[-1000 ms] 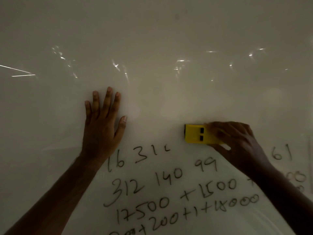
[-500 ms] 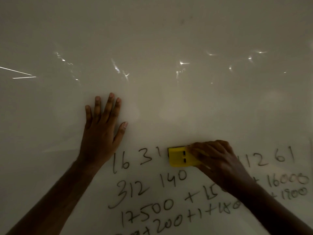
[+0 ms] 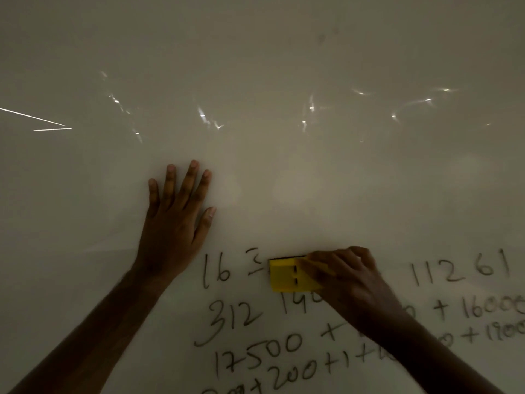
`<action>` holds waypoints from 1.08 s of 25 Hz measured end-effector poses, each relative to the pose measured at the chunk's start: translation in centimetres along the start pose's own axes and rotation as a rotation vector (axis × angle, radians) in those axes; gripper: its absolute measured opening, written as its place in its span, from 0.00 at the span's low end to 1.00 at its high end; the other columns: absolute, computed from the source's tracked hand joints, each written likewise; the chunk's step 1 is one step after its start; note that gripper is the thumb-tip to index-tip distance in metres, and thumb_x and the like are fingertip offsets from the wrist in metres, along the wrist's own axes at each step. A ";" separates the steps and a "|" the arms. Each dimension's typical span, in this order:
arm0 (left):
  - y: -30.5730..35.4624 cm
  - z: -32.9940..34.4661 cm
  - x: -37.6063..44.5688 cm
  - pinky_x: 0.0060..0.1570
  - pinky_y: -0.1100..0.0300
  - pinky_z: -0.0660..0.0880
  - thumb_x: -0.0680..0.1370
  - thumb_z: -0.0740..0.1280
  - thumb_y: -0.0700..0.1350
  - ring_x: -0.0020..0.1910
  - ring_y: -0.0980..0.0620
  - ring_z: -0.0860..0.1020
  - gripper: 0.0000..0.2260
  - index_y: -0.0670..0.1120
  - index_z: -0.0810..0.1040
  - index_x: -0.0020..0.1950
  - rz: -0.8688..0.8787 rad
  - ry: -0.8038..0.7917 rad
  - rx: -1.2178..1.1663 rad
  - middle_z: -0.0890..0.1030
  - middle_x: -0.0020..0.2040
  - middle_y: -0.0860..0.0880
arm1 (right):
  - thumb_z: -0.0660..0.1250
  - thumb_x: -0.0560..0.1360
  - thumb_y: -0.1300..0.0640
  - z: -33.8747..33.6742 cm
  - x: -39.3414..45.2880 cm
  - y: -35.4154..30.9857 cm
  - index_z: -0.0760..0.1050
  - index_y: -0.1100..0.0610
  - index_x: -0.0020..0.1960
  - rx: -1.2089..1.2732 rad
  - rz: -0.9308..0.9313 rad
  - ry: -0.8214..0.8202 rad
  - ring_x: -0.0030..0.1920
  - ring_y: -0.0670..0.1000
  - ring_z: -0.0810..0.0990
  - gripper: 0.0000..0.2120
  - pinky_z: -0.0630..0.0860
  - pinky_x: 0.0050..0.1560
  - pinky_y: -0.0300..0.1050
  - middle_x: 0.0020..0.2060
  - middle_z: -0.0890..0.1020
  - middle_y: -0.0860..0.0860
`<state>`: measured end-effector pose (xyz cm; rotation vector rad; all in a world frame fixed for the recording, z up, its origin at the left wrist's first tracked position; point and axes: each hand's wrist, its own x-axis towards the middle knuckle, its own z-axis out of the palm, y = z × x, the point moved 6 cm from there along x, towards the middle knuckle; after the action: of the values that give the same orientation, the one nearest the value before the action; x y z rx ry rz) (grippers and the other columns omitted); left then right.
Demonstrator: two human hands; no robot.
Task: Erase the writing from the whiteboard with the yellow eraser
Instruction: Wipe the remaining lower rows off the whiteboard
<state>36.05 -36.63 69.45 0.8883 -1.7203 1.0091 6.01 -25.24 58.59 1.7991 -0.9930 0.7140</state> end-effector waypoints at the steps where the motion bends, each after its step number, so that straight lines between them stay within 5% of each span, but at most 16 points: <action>1: -0.2 0.0 -0.2 0.85 0.35 0.45 0.88 0.52 0.57 0.88 0.37 0.47 0.30 0.48 0.54 0.89 0.002 -0.004 0.000 0.52 0.90 0.45 | 0.67 0.80 0.46 -0.5 -0.6 1.0 0.66 0.46 0.80 -0.001 0.021 0.006 0.63 0.55 0.78 0.29 0.72 0.63 0.59 0.70 0.77 0.49; 8: 0.3 -0.1 -0.2 0.85 0.38 0.42 0.88 0.51 0.55 0.88 0.37 0.47 0.29 0.48 0.54 0.89 -0.036 0.005 -0.025 0.52 0.90 0.45 | 0.69 0.79 0.44 -2.2 6.8 0.9 0.73 0.47 0.76 0.020 0.186 0.148 0.60 0.56 0.77 0.26 0.72 0.60 0.58 0.67 0.78 0.48; 15: -1.9 -0.5 -1.2 0.85 0.36 0.47 0.88 0.52 0.55 0.88 0.37 0.49 0.29 0.50 0.55 0.89 0.011 -0.004 -0.024 0.53 0.89 0.47 | 0.73 0.78 0.49 0.6 2.6 -3.4 0.67 0.47 0.80 0.005 -0.034 0.014 0.63 0.54 0.78 0.32 0.73 0.63 0.60 0.69 0.77 0.49; 22: -2.3 -0.1 -1.8 0.86 0.39 0.43 0.88 0.53 0.54 0.88 0.38 0.45 0.29 0.50 0.55 0.89 -0.036 -0.005 -0.080 0.51 0.90 0.47 | 0.70 0.78 0.45 -2.9 7.7 1.3 0.73 0.47 0.77 0.014 0.196 0.161 0.59 0.57 0.77 0.28 0.72 0.58 0.57 0.66 0.78 0.48; 27: -3.1 -0.3 -2.1 0.86 0.41 0.45 0.89 0.53 0.55 0.88 0.38 0.48 0.28 0.49 0.56 0.89 0.015 0.012 -0.046 0.53 0.89 0.45 | 0.70 0.80 0.47 1.5 8.7 -6.6 0.68 0.48 0.79 0.037 -0.030 0.065 0.61 0.54 0.77 0.29 0.72 0.61 0.60 0.69 0.76 0.48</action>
<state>39.58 -37.32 68.35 0.8395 -1.7362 0.9788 16.13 -27.78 62.05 1.8080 -0.9135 0.7717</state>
